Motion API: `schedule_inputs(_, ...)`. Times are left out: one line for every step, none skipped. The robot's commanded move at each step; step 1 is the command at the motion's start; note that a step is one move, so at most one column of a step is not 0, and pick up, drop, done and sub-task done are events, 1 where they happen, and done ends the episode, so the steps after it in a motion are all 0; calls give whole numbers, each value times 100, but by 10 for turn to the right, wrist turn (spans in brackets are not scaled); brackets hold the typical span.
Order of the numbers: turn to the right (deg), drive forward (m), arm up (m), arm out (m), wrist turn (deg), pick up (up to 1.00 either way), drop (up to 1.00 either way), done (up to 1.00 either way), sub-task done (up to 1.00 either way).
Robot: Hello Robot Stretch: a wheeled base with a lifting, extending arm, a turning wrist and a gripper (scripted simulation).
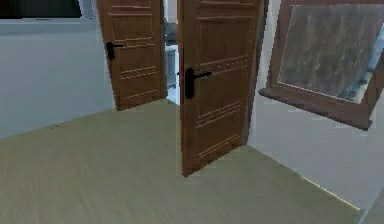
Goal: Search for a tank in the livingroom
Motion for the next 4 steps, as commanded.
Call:
schedule_inputs(0,40,0,0,0,0,0,0,0)
schedule_inputs(-360,0,0,0,0,0,0,0,0)
schedule_inputs(0,100,0,0,0,0,0,0,0)
schedule_inputs(450,0,0,0,0,0,0,0,0)
